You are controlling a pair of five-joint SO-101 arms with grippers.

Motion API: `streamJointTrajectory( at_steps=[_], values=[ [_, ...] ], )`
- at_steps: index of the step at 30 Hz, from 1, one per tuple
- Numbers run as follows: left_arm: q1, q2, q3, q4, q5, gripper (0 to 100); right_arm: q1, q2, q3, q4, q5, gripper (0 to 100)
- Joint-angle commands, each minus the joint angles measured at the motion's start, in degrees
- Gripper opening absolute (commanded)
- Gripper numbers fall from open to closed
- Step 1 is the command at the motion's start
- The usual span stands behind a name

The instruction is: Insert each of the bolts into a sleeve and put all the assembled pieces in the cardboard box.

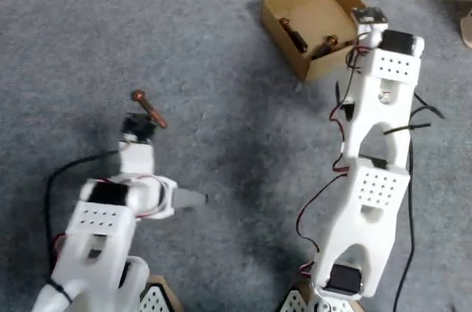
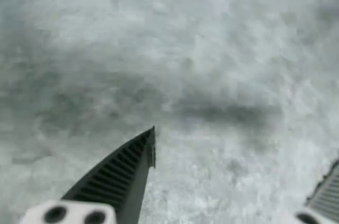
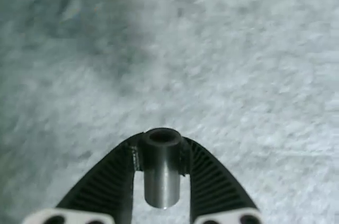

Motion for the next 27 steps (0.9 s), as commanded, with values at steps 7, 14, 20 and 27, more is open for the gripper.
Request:
streamJointTrajectory(
  at_steps=[7, 14, 20, 27],
  values=[
    [-3.8, 0.0, -8.6, -0.8, 14.0, 46, -5.3, -18.3, 17.4, 0.0, -2.5, 0.6],
    [-4.0, 14.1, -19.1, 5.1, 15.6, 46, -7.0, -34.4, 33.3, -6.9, -4.9, 0.6],
    [-4.2, 32.6, -32.4, 8.2, 18.7, 46, -10.3, -49.1, 56.0, -17.3, -5.1, 0.6],
    [-6.4, 41.5, -45.2, 8.2, 26.7, 46, -14.2, -67.3, 80.2, -27.8, -5.3, 0.6]
  ],
)
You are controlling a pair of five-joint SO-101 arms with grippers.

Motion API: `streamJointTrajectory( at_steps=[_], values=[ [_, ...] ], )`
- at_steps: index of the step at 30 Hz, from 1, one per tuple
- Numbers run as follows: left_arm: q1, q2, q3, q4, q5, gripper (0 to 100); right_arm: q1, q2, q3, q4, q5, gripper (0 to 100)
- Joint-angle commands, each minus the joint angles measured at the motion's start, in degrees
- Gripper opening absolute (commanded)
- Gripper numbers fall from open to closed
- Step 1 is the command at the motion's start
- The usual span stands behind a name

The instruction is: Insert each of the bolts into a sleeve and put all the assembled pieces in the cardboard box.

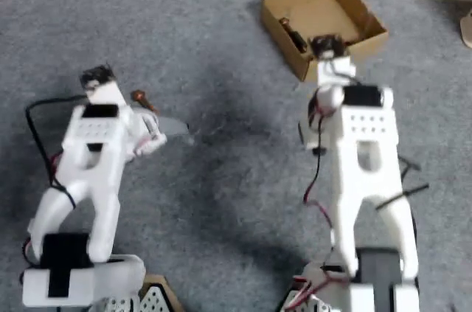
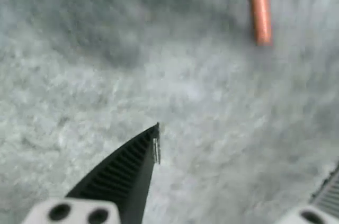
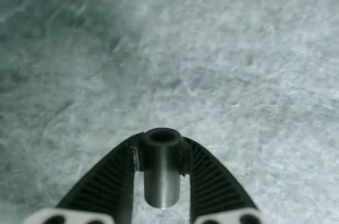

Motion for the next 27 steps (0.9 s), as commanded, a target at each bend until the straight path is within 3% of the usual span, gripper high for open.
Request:
streamJointTrajectory(
  at_steps=[1, 12, 21, 27],
  values=[
    [-0.7, 1.2, -5.9, 0.4, 0.7, 46, -2.3, -11.7, 9.6, -5.1, -0.6, 0.6],
    [-0.7, 1.3, -7.0, -5.1, 0.3, 44, -6.5, -29.4, 26.4, -9.1, -2.7, 0.6],
    [-1.6, 1.4, -6.5, -14.8, 0.2, 7, -8.7, -40.3, 34.9, -11.1, -4.7, 0.6],
    [-1.3, 2.8, -7.0, -17.8, 0.4, 7, -8.7, -47.0, 42.2, -13.2, -4.7, 0.6]
  ],
)
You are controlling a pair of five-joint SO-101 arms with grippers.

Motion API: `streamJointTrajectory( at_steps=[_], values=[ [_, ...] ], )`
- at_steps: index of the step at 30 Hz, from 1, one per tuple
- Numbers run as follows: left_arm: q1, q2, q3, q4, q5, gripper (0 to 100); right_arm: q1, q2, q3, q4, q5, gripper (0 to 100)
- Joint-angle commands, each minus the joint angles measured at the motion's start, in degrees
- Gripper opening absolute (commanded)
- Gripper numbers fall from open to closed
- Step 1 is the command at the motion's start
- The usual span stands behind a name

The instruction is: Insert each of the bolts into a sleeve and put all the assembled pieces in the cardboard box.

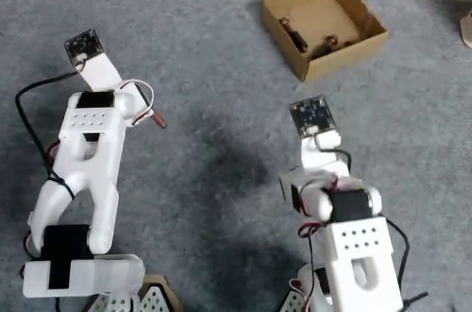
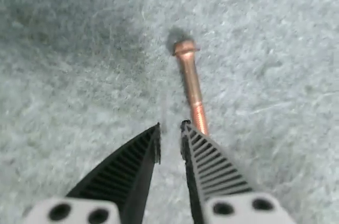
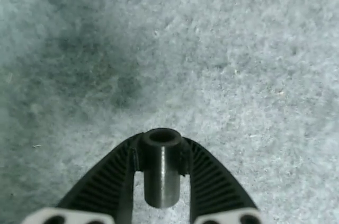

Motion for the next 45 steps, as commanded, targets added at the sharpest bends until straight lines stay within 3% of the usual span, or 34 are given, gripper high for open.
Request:
streamJointTrajectory(
  at_steps=[1, 7, 17, 27, 30, 35, 45],
  values=[
    [-0.4, 2.2, -2.9, -2.5, 0.0, 7, -0.6, -4.5, 2.2, -1.7, -0.6, 0.6],
    [-0.7, 15.4, -11.5, -2.6, 3.4, 7, -0.6, -9.9, 5.4, -1.6, -0.1, 0.6],
    [-0.7, 29.9, -31.3, 10.5, 7.2, 7, -2.9, -12.5, 7.8, -1.7, 0.0, 0.5],
    [-0.2, 32.0, -43.5, 23.4, 7.2, 7, -3.6, -12.4, 7.9, -1.7, 0.0, 0.5],
    [0.2, 32.0, -45.0, 23.9, 7.1, 8, -3.6, -12.4, 8.6, -1.7, 1.7, 0.5],
    [0.7, 32.4, -44.8, 23.8, 7.3, 18, -3.5, -12.5, 11.7, -5.6, 2.2, 0.5],
    [0.2, 40.5, -45.0, 21.6, 12.1, 18, -3.6, -12.5, 12.0, -5.9, 2.2, 0.5]
  ],
)
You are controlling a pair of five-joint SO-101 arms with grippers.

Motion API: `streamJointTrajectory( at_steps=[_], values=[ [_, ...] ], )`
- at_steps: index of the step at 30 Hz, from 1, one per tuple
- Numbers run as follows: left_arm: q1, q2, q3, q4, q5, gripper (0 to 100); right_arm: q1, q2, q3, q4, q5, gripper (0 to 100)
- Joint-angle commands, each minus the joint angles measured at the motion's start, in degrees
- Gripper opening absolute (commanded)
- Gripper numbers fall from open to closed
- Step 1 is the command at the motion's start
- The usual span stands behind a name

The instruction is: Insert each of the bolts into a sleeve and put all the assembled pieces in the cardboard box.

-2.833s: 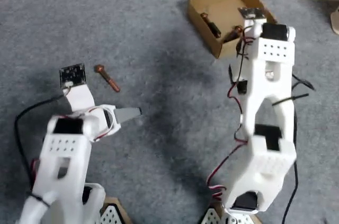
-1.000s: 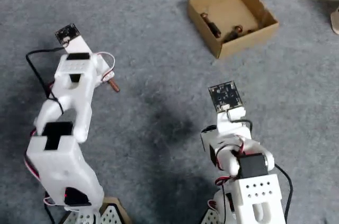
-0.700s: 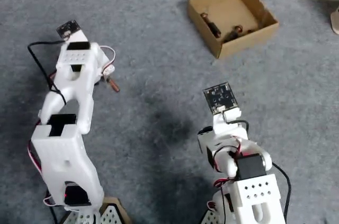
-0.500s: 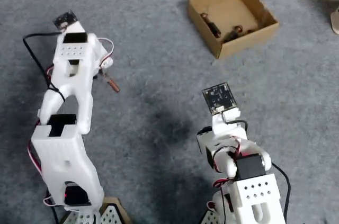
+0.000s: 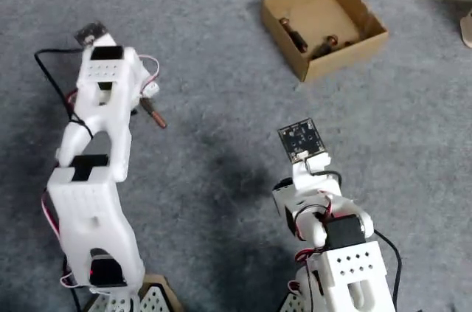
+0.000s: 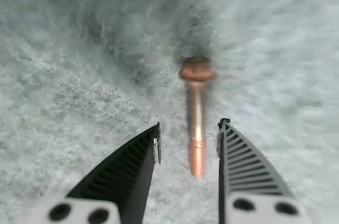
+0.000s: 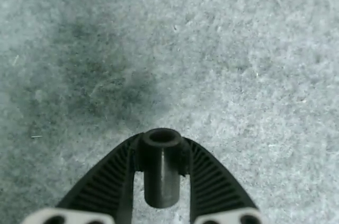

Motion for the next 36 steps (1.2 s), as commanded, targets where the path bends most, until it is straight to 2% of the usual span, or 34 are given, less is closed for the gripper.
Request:
streamJointTrajectory(
  at_steps=[1, 9, 12, 13, 16, 20, 24, 29, 36],
  values=[
    [0.2, 3.1, -2.7, -2.6, 1.3, 18, -0.3, -0.9, -0.4, -1.3, 0.8, 0.5],
    [0.5, 6.2, -4.1, -3.4, 2.9, 17, -0.3, -0.9, -0.4, -1.4, 0.7, 0.5],
    [0.1, 6.3, -7.0, -3.4, 2.5, 7, -0.5, -0.9, -0.3, -1.4, 0.5, 0.5],
    [-0.2, 6.2, -8.1, -3.3, 0.6, 1, -0.7, -0.9, -0.3, -1.4, 0.5, 0.5],
    [0.0, 6.2, -11.5, -3.2, -4.4, 0, -2.9, -1.0, 0.4, -1.3, 0.4, 0.5],
    [0.4, 5.6, -15.0, 3.2, -6.3, 0, -5.7, -5.3, 2.9, -1.7, 0.8, 0.5],
    [4.4, 1.4, -17.0, 11.4, -10.9, 0, -6.3, -17.3, 7.7, -1.7, 0.8, 0.5],
    [10.9, -5.0, -16.5, 17.6, -11.0, 0, -6.1, -34.2, 12.7, 1.7, 0.9, 0.5],
    [19.2, -8.7, -16.0, 20.3, -11.5, 0, -6.2, -32.5, 14.8, -1.4, 0.9, 0.5]
  ],
)
